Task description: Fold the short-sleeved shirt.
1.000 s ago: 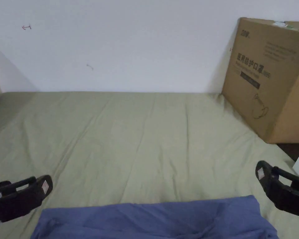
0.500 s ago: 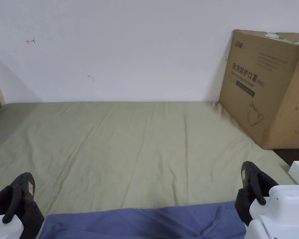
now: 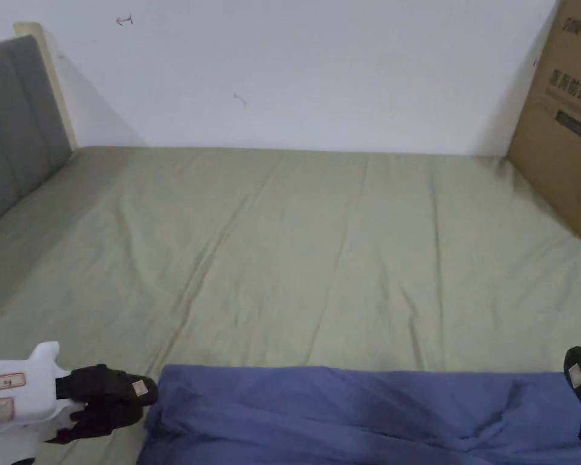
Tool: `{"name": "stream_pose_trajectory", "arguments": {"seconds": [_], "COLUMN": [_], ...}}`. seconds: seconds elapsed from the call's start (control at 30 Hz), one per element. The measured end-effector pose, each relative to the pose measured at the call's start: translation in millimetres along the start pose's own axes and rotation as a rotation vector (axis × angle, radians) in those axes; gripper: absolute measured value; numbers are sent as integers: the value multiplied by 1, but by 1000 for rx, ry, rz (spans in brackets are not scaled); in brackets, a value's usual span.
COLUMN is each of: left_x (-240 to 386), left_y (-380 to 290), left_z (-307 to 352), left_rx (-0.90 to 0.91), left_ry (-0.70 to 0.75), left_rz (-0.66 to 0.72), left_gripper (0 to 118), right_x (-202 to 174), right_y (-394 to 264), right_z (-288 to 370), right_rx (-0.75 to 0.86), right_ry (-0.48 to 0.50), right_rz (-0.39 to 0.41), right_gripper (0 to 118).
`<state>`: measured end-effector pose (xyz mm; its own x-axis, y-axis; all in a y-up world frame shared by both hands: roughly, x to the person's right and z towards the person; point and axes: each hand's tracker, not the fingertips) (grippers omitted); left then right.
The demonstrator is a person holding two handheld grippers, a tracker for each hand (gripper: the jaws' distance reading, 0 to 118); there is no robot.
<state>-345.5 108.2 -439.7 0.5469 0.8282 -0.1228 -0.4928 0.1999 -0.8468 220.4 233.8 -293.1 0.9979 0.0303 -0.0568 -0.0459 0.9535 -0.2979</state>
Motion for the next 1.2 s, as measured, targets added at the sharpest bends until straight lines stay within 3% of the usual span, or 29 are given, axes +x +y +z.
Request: {"name": "stream_pose_trajectory", "arguments": {"seconds": [0.03,0.07,0.17,0.27,0.33,0.43,0.53,0.57,0.6,0.63,0.67,0.7,0.73,0.83,0.9,0.97,1.0,1.07,1.2], "left_x": [-15,-25,-70,-77,-72,-65,-53,-53,-55,-56,-66,-43,-29,17,62,73,73,77,117], "left_y": [5,9,18,13,17,5,1,1,1,-2,-8,-9,-6,-6,-34,-57,-60,-60,-65], "left_z": [-6,-12,-6,-39,-55,-91,-101,-101,-104,-109,-102,-97,-96,-81,-63,-42,-34,-23,-48], "left_rx": [-23,-23,2,-97,-114,-252,-198,-142,-109,-105,-94,-56,-89,-65,-15,161,197,162,33], "left_ry": [-81,-132,-173,-200,-332,-449,-394,-319,-203,43,-18,-120,34,289,640,887,918,841,311], "left_rz": [50,79,101,164,132,245,145,110,91,61,79,74,-75,-369,-617,-723,-705,-602,-367], "left_gripper": [104,118,118,118,118,118,117,104,69,9,2,2,2,2,2,2,2,3,3], "right_x": [-2,-4,-8,-10,-11,-10,-8,-7,-7,-6,-6,-6,-6,-5,-3,-1,0,1,7], "right_y": [-2,-4,-8,-11,-12,-12,-12,-12,-12,-13,-14,-15,-15,-14,-13,-13,-14,-17,-20], "right_z": [-4,-8,-20,-31,-36,-42,-44,-44,-44,-44,-45,-45,-45,-45,-42,-38,-37,-35,-26], "right_rx": [-27,-51,-113,-148,-164,-190,-206,-210,-213,-217,-222,-227,-236,-253,-244,-229,-227,-233,-220], "right_ry": [10,27,60,61,60,61,79,80,82,84,88,89,91,106,114,128,141,157,200], "right_rz": [-2,-12,-50,-74,-73,-88,-128,-136,-142,-146,-149,-150,-148,-141,-142,-161,-176,-202,-238], "right_gripper": [0,0,0,0,0,0,0,0,0,0,0,0,0,0,0,0,0,0,0]}}
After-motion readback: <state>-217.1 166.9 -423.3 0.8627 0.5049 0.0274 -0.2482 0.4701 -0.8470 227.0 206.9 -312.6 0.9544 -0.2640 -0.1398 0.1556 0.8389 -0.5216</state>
